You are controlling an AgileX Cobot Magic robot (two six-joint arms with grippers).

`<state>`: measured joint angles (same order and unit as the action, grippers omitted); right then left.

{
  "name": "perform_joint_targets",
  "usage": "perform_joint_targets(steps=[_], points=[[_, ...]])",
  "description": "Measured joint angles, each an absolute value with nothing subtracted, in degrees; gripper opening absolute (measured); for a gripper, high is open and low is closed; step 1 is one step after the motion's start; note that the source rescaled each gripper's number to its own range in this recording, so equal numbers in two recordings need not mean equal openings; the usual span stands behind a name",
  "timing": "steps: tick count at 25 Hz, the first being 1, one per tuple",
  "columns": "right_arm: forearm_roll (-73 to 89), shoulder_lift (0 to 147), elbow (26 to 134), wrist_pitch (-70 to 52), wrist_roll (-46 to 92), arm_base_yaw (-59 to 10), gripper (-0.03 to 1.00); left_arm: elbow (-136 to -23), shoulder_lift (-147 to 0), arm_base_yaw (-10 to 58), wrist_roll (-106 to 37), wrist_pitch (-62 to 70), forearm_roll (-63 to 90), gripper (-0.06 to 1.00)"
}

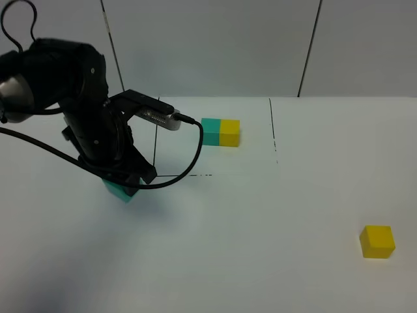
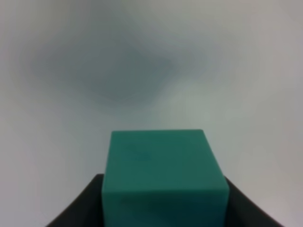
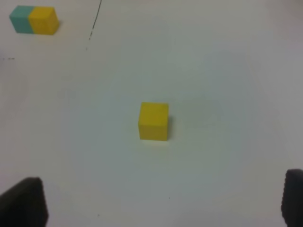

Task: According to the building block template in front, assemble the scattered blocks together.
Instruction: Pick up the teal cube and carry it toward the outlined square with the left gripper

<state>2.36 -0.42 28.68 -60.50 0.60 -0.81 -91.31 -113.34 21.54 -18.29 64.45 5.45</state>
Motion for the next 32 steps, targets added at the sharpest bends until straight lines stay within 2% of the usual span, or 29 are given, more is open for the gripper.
perform_joint_targets(steps=[5, 9, 19, 32], points=[[2.4, -0.4, 28.7, -60.5, 0.6, -0.8, 1.00, -97.9, -114.8, 26.2, -39.5, 66.7, 5.5, 0.00], [2.4, -0.4, 28.7, -60.5, 0.6, -0.8, 1.00, -102.0, -118.9, 30.6, -48.2, 66.6, 5.4, 0.00], [2.4, -0.4, 28.7, -60.5, 0.6, -0.8, 1.00, -110.1, -129.4, 36.6, -53.7, 65.4, 5.4, 0.00], [2.4, -0.4, 28.7, -60.5, 0.6, -0.8, 1.00, -110.2, -136.2, 39.8, -53.2, 63.1, 0.7, 0.00]])
